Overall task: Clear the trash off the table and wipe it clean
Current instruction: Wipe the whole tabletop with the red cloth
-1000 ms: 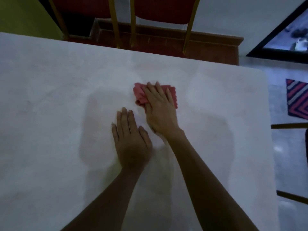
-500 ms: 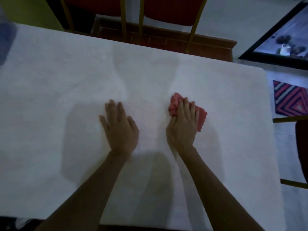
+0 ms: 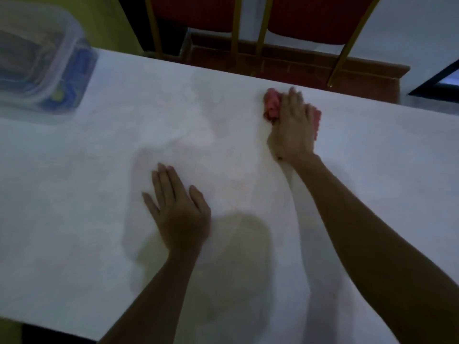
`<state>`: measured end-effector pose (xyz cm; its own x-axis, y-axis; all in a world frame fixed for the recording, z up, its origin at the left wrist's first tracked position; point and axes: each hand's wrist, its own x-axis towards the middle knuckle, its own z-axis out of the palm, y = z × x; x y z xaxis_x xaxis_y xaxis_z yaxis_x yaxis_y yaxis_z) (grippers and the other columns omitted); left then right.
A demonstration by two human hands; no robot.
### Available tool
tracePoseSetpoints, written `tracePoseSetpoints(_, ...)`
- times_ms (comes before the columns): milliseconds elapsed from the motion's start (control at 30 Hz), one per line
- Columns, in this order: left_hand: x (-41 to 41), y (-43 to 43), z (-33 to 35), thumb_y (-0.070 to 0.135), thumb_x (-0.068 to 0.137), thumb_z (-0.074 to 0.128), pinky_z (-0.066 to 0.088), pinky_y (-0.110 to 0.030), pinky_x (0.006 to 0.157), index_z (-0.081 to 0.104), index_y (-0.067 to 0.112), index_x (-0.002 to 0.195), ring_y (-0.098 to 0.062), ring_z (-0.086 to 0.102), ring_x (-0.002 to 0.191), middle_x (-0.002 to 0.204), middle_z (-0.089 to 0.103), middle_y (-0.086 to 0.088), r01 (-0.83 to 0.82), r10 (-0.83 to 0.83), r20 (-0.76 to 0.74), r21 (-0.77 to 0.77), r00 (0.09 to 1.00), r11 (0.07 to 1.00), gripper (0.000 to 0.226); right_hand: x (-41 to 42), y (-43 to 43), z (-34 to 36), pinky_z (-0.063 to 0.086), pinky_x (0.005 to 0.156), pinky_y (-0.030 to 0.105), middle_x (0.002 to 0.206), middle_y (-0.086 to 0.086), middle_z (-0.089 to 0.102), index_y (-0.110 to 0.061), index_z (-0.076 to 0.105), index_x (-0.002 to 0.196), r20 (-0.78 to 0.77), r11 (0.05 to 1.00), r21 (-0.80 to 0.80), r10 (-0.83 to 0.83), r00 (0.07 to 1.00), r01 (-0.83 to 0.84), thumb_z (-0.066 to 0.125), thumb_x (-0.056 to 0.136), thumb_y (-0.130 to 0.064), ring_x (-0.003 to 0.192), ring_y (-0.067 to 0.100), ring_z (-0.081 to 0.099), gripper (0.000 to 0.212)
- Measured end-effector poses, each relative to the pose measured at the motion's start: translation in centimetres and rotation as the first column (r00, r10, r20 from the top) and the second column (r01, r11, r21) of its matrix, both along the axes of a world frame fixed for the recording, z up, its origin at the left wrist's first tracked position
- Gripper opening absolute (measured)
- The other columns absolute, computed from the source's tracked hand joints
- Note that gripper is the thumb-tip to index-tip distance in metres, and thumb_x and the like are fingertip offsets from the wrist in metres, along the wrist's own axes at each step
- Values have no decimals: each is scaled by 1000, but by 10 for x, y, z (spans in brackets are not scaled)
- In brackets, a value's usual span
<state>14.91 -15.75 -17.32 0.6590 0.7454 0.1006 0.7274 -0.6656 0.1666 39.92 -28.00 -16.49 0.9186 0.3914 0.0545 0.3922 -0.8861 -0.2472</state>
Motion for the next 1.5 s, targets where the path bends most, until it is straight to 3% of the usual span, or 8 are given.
tracePoseSetpoints(200, 2, 5, 2, 37, 98, 28, 8, -54, 122, 20, 5, 155, -24, 7, 153, 164, 15, -11, -23, 19, -56, -63, 998, 998, 66, -79, 102, 1, 17, 124, 49, 161, 13, 31, -6, 30, 154, -18, 966, 199, 174, 985, -167, 38, 85, -3, 150, 28, 24, 69)
tracePoseSetpoints(367, 3, 10, 3, 44, 95, 28, 10, -59, 120, 28, 1, 152, -30, 13, 152, 160, 25, -17, 25, -30, -61, -89, 998, 996, 71, -118, 120, 2, 6, 125, 39, 161, 10, 32, -9, 36, 153, -98, 643, 192, 764, 637, -742, 45, 94, -19, 152, 22, 22, 60)
tracePoseSetpoints(500, 6, 8, 6, 32, 98, 34, 11, -56, 120, 26, 1, 153, -26, 12, 153, 163, 20, -13, -15, 14, -7, -106, 1000, 994, 63, -36, 125, 0, 27, 119, 39, 146, 12, 52, -11, 46, 147, -37, 781, 200, 609, 792, -592, 51, 96, -14, 136, 25, 47, 51)
tracePoseSetpoints(667, 7, 7, 10, 33, 99, 33, 13, -56, 120, 26, 2, 153, -25, 12, 153, 163, 20, -12, -21, 21, 0, -120, 1000, 993, 63, 28, 154, 7, 4, 125, 45, 166, 12, 16, -8, 19, 158, -37, 975, 52, 220, 975, -218, 43, 97, -17, 154, 28, 7, 67)
tracePoseSetpoints(967, 3, 11, 2, 32, 94, 40, 17, -61, 117, 43, 1, 142, -34, 31, 145, 147, 46, -21, 5, -16, -76, -143, 997, 990, 57, -122, 223, -6, 8, 121, 35, 160, 3, 36, -15, 40, 152, -31, 486, 133, 873, 487, -864, 57, 89, -15, 150, 20, 25, 65)
tracePoseSetpoints(1233, 4, 9, 7, 38, 101, 29, 11, -57, 120, 19, 6, 155, -25, 4, 153, 164, 13, -11, -19, 16, -22, -175, 1000, 984, 63, 14, 224, 4, 2, 125, 45, 165, 9, 23, -13, 23, 157, 26, 966, 78, 244, 969, -246, 46, 97, -13, 154, 26, 12, 64)
tracePoseSetpoints(1367, 3, 9, 6, 38, 101, 31, 10, -57, 121, 18, 6, 156, -25, 3, 153, 165, 11, -10, -31, 28, -17, -189, 999, 981, 64, -44, 205, 7, 13, 125, 47, 161, 9, 31, -10, 30, 155, 27, 932, 169, 321, 947, -321, 47, 100, -15, 152, 25, 21, 58)
tracePoseSetpoints(1500, 3, 8, 10, 35, 100, 35, 11, -57, 120, 21, 7, 155, -23, 4, 154, 165, 12, -9, -25, 26, 2, -201, 1000, 979, 63, -82, 153, 8, 10, 125, 47, 162, 9, 29, -10, 29, 156, -100, 691, 119, 723, 684, -713, 32, 104, -26, 152, 24, 20, 54)
